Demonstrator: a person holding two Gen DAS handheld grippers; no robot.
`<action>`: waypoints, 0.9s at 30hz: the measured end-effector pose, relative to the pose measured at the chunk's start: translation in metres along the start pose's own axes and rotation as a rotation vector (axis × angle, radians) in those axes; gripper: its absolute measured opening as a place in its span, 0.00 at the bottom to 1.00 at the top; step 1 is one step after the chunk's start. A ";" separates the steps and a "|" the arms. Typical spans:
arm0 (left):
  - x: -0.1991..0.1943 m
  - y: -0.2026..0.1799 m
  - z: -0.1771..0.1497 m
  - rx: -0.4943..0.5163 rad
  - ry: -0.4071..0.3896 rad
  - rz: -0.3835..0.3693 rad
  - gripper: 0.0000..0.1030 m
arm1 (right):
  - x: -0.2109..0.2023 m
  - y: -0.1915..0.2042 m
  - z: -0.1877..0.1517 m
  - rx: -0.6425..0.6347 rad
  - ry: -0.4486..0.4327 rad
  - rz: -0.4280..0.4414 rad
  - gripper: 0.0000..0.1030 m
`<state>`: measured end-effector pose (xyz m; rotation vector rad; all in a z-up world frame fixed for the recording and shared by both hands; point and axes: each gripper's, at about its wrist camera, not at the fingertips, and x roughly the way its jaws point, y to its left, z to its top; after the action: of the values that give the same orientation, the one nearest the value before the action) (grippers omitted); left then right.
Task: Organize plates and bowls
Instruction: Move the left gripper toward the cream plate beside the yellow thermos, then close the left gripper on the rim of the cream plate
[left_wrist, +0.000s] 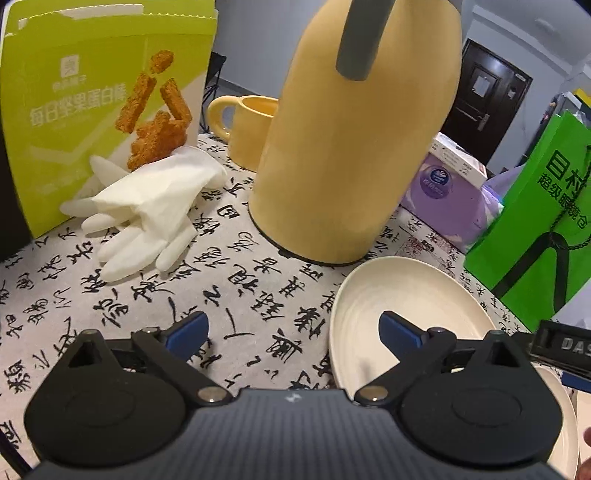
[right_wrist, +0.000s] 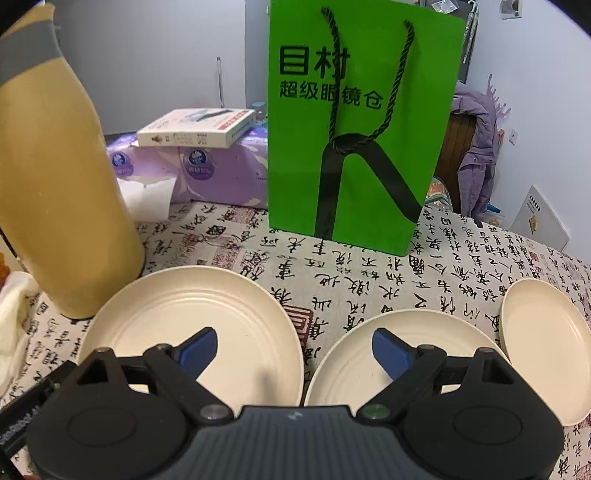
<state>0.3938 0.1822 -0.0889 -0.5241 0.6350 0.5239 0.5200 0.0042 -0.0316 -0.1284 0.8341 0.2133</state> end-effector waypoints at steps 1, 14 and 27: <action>-0.001 0.000 0.000 0.007 -0.005 -0.005 0.96 | 0.003 0.001 0.000 -0.008 0.002 -0.005 0.87; 0.002 -0.001 -0.002 0.023 -0.007 -0.042 0.84 | 0.023 0.012 0.000 -0.060 0.027 -0.031 0.81; 0.015 0.002 -0.005 0.010 0.066 -0.080 0.48 | 0.036 0.008 -0.002 -0.065 0.047 -0.025 0.58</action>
<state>0.4008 0.1856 -0.1029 -0.5574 0.6765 0.4289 0.5403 0.0166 -0.0601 -0.2050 0.8717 0.2143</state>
